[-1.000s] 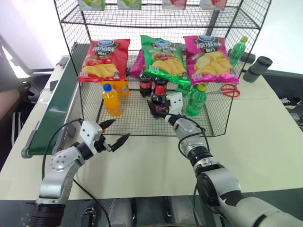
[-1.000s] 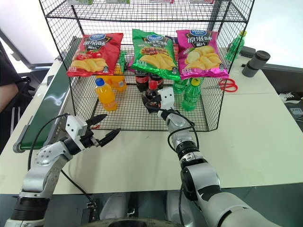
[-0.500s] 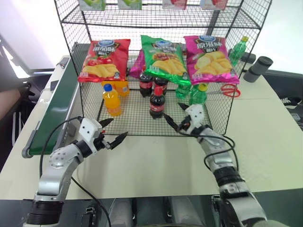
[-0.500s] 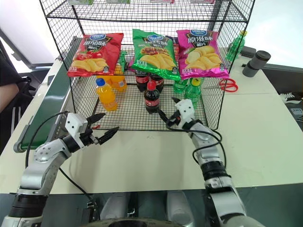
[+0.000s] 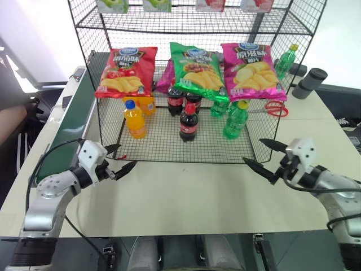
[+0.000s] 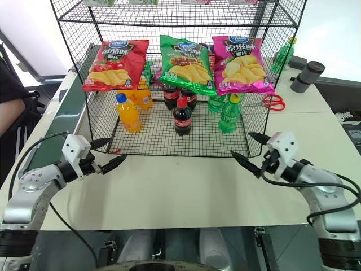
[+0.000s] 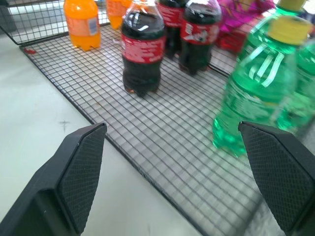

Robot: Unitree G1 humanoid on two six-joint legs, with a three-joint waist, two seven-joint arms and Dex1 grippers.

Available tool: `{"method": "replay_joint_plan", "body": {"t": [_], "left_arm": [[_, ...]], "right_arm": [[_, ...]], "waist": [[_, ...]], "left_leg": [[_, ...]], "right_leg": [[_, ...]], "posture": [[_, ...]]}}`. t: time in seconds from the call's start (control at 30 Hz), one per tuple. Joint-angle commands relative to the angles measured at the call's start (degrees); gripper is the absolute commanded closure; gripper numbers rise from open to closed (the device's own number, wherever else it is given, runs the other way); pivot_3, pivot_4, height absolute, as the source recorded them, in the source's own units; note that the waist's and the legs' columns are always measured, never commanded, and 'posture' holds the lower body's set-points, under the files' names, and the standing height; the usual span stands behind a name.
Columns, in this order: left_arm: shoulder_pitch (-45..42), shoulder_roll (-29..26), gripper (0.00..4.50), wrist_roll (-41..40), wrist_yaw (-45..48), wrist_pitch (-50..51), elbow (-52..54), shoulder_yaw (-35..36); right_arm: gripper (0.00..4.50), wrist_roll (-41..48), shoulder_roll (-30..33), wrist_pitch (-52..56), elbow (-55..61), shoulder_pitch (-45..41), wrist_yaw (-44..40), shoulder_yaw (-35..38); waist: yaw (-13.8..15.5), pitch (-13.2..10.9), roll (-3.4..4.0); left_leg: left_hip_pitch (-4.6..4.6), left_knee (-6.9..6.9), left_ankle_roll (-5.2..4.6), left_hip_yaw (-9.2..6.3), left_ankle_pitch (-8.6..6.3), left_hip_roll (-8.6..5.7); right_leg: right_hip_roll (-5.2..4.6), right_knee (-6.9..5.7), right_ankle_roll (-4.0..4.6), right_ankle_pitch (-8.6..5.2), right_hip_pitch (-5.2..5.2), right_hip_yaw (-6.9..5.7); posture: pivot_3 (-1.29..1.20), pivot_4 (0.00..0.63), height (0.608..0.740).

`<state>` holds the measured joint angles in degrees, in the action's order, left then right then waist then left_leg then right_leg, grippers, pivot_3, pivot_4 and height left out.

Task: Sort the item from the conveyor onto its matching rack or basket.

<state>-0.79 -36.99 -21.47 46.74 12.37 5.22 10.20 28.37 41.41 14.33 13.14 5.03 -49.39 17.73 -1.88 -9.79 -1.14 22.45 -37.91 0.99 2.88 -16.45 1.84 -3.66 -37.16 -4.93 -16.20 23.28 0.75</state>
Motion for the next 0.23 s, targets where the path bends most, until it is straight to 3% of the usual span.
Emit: {"method": "replay_joint_plan", "body": {"t": [0.03, 0.23], "left_arm": [[-0.04, -0.99, 0.00, -0.54, 0.84, -0.48, -0.53, 1.98], [0.42, -0.77, 0.00, -1.27, 1.89, -0.54, -0.73, 2.24]], "right_arm": [[0.04, 2.14, 1.15, 1.23, 1.87, 0.90, -0.26, 4.30], [0.04, 1.56, 0.78, 1.12, 0.91, 0.29, -0.59, 4.18]], "waist": [[0.16, 0.00, 0.00], [0.91, 0.00, 0.01]], "left_leg": [[0.00, 0.00, 0.00, 0.01, 0.00, 0.00], [0.00, 0.00, 0.00, 0.02, 0.00, 0.00]], "right_leg": [[0.00, 0.02, 0.00, 0.00, 0.00, 0.00], [-0.02, 0.03, 0.04, -0.02, 0.00, 0.02]], "posture": [[0.00, 0.150, 0.740], [0.00, 0.150, 0.740]]}}
